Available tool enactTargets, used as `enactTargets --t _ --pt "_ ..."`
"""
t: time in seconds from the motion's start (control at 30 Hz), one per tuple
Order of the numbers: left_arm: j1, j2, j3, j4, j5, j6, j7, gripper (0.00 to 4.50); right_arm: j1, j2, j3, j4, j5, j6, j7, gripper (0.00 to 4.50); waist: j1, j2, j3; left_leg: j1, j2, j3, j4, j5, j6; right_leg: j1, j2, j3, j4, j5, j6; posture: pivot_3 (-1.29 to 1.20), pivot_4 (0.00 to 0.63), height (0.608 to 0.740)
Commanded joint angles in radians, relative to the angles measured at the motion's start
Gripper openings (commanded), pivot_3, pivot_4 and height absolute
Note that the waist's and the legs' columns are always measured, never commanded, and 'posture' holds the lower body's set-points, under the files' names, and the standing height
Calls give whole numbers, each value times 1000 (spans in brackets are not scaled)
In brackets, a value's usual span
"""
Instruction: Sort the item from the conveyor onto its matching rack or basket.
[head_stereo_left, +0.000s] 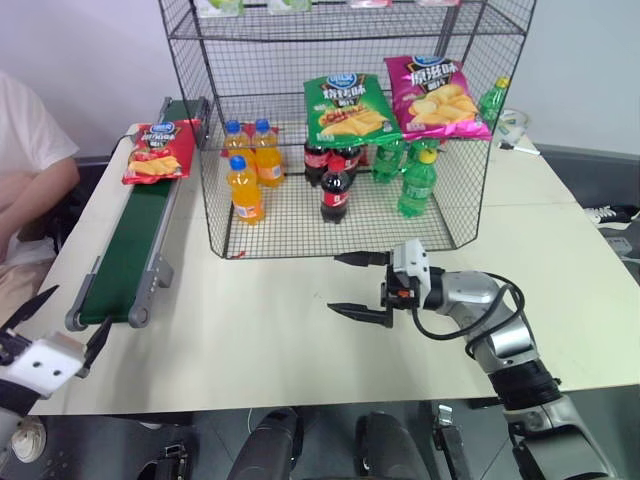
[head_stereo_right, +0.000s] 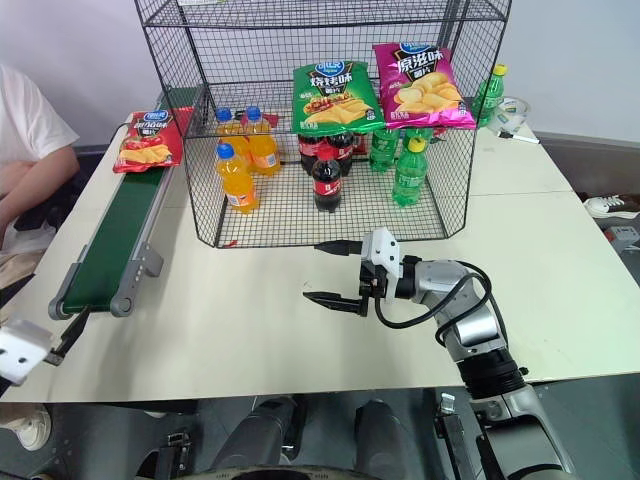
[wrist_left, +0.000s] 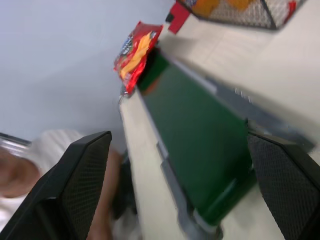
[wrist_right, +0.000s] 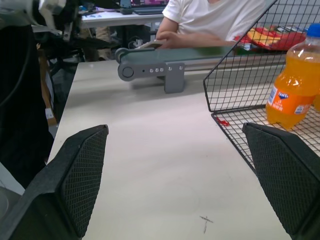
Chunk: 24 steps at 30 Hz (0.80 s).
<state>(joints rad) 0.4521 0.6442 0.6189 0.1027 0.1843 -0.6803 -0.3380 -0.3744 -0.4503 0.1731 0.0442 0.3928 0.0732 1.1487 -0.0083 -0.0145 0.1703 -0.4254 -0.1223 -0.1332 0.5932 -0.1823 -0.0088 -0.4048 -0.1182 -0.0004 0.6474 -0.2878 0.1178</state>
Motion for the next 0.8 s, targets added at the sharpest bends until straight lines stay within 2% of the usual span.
enactTargets --t 0.03,0.33,0.8 --pt "22 47 55 63 179 -112 155 4462 -23 6 -19 -13 0 -23 3 4500 0 0 0 0 0 0 0 0 0 0 0 0 0 0 0 0 150 740" --pt "2 145 -26 245 379 -170 389 4462 -2 7 -17 -52 14 13 -8 4500 -2 0 0 0 0 0 0 0 0 -1 0 -1 1 0 1 0 150 740" --pt "-22 202 -130 308 375 -165 496 4462 -9 5 -27 -42 -10 -17 -28 4500 -3 0 0 0 0 0 0 0 0 -1 1 -2 1 2 4 0 150 740"
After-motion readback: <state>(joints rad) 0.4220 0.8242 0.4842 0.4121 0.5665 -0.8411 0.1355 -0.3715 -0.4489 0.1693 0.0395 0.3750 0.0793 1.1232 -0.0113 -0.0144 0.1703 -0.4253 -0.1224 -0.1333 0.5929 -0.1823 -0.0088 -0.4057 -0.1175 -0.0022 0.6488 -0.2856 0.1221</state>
